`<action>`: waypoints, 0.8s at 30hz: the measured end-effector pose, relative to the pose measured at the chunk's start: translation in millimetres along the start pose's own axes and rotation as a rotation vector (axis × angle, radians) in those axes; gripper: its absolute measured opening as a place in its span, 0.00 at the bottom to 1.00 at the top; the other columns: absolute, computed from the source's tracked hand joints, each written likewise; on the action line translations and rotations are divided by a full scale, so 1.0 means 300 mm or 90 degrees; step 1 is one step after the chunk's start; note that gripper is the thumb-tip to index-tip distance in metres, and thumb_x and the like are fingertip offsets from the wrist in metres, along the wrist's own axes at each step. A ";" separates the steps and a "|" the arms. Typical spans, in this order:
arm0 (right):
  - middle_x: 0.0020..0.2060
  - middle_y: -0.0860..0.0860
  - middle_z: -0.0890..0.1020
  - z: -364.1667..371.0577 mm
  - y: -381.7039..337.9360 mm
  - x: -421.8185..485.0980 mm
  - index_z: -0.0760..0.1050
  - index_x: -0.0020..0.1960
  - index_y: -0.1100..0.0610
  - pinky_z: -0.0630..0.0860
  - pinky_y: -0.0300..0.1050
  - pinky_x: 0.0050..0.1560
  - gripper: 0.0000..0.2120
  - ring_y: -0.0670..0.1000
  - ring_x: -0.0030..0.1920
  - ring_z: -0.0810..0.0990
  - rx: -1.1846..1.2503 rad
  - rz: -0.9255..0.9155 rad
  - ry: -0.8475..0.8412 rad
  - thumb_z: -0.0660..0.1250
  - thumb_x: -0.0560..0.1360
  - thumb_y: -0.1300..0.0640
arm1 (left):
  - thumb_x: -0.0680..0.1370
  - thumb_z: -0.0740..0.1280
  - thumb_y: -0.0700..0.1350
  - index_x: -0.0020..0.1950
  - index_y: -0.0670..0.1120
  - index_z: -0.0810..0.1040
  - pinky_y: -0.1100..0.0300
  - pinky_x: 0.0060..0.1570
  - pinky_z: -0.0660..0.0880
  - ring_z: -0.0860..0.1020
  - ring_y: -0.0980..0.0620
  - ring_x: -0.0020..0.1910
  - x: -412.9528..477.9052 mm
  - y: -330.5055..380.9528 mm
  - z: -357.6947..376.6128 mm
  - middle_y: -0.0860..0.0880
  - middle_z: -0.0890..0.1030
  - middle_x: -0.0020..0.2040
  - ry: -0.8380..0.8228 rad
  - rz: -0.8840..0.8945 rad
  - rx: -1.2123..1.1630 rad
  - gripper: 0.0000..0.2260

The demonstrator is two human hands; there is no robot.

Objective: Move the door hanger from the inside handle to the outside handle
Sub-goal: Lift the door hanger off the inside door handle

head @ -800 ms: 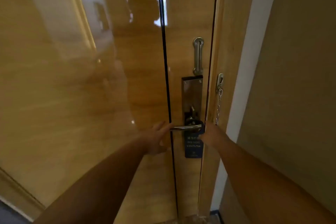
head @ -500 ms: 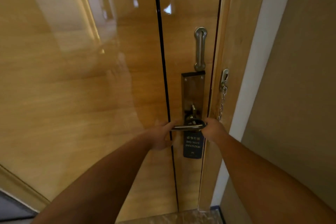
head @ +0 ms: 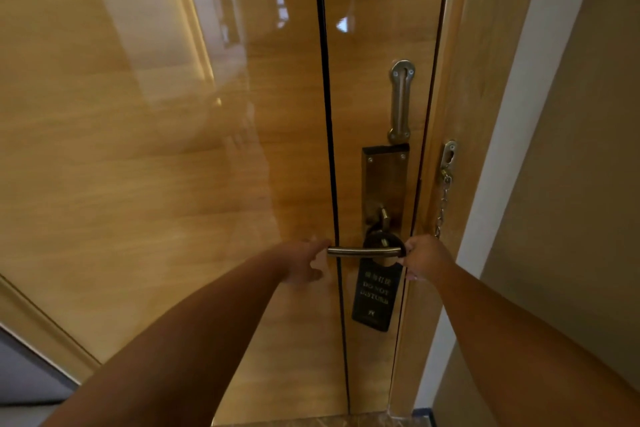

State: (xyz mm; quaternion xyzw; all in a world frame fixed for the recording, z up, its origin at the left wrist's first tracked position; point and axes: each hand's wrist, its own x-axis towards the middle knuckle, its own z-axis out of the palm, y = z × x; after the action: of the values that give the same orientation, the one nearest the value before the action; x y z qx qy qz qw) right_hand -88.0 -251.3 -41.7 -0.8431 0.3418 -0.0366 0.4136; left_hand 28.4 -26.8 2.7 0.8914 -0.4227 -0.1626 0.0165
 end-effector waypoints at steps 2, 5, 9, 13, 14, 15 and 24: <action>0.43 0.56 0.81 -0.006 -0.006 0.001 0.77 0.44 0.56 0.82 0.54 0.52 0.05 0.56 0.45 0.82 -0.007 0.007 -0.001 0.71 0.71 0.63 | 0.76 0.66 0.49 0.73 0.51 0.56 0.51 0.56 0.70 0.72 0.44 0.61 -0.002 -0.010 -0.009 0.43 0.73 0.65 -0.020 -0.007 0.000 0.29; 0.43 0.56 0.81 -0.017 -0.009 0.001 0.77 0.45 0.56 0.82 0.53 0.51 0.07 0.55 0.44 0.83 -0.038 0.000 -0.011 0.71 0.70 0.65 | 0.77 0.66 0.50 0.73 0.51 0.57 0.51 0.57 0.70 0.73 0.44 0.61 -0.001 -0.024 -0.014 0.44 0.74 0.65 -0.043 -0.020 0.006 0.28; 0.41 0.57 0.80 -0.042 -0.023 -0.002 0.79 0.47 0.60 0.82 0.47 0.43 0.06 0.54 0.40 0.83 -0.063 0.002 -0.030 0.70 0.71 0.67 | 0.77 0.65 0.51 0.74 0.51 0.56 0.50 0.60 0.68 0.70 0.43 0.64 0.002 -0.032 -0.013 0.43 0.70 0.69 -0.074 -0.031 0.019 0.29; 0.43 0.57 0.80 -0.083 -0.059 -0.019 0.79 0.51 0.60 0.81 0.46 0.46 0.11 0.54 0.43 0.82 -0.134 -0.007 -0.051 0.70 0.70 0.69 | 0.78 0.64 0.52 0.74 0.50 0.56 0.51 0.61 0.67 0.68 0.43 0.66 0.001 -0.044 -0.015 0.43 0.68 0.70 -0.100 -0.038 0.018 0.29; 0.46 0.58 0.81 -0.092 -0.067 -0.025 0.79 0.52 0.61 0.81 0.50 0.51 0.12 0.55 0.46 0.82 -0.159 -0.018 -0.058 0.70 0.70 0.69 | 0.78 0.64 0.52 0.74 0.50 0.56 0.52 0.61 0.67 0.68 0.43 0.66 -0.001 -0.048 -0.014 0.43 0.68 0.71 -0.101 -0.038 0.015 0.29; 0.47 0.59 0.81 -0.100 -0.078 -0.035 0.79 0.53 0.62 0.80 0.51 0.54 0.12 0.56 0.48 0.82 -0.177 -0.021 -0.065 0.70 0.70 0.68 | 0.77 0.65 0.52 0.74 0.50 0.56 0.52 0.61 0.66 0.68 0.43 0.66 -0.003 -0.052 -0.013 0.43 0.68 0.71 -0.100 -0.038 0.013 0.29; 0.40 0.56 0.82 -0.048 -0.176 -0.133 0.78 0.45 0.57 0.76 0.37 0.30 0.02 0.47 0.32 0.80 -0.097 -0.090 -0.143 0.69 0.73 0.61 | 0.77 0.65 0.51 0.72 0.51 0.61 0.48 0.63 0.68 0.69 0.42 0.65 -0.009 -0.048 -0.022 0.42 0.68 0.71 -0.094 -0.032 0.008 0.25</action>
State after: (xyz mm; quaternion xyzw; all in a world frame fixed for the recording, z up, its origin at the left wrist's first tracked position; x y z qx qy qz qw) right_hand -94.5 -214.5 14.8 -0.8929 0.2348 0.0553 0.3803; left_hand 39.5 -16.1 7.2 0.8875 -0.4011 -0.2257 -0.0243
